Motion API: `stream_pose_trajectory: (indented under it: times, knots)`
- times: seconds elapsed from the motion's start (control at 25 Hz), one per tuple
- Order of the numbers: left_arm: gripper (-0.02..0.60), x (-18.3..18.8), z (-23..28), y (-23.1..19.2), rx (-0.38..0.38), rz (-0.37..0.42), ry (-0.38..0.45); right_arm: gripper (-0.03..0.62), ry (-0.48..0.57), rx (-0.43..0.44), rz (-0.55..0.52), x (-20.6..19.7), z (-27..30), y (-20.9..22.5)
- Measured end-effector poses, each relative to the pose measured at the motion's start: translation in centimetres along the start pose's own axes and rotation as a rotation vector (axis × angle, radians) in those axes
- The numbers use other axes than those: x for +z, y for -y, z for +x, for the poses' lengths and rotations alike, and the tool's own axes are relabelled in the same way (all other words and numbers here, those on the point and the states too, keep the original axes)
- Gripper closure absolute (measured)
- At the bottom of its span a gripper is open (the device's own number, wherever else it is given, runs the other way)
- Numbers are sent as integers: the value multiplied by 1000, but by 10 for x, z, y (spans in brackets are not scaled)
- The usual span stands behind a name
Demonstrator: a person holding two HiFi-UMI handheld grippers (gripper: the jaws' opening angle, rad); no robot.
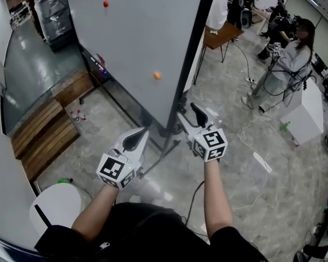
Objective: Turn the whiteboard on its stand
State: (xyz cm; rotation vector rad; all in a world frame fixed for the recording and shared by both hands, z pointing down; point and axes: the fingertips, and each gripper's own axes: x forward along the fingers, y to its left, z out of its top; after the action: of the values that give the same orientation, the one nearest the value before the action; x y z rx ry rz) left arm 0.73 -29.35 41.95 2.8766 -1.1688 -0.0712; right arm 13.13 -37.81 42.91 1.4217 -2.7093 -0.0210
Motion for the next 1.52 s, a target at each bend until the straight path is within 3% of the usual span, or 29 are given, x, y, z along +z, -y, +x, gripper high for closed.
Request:
stream_pose_trajectory:
  times: [0.2, 0.52, 0.72, 1.52]
  knots:
    - [578, 1, -5, -12, 33, 0, -15, 313, -18, 44, 14, -3, 26, 2]
    - [578, -3, -15, -16, 78, 10, -26, 312, -20, 105, -2, -3, 50, -6]
    - [578, -5, -19, -17, 96, 26, -31, 400, -14, 91, -3, -3, 54, -4]
    - [578, 5, -29, -12, 118, 32, -31, 399, -68, 174, 3, 2, 32, -10]
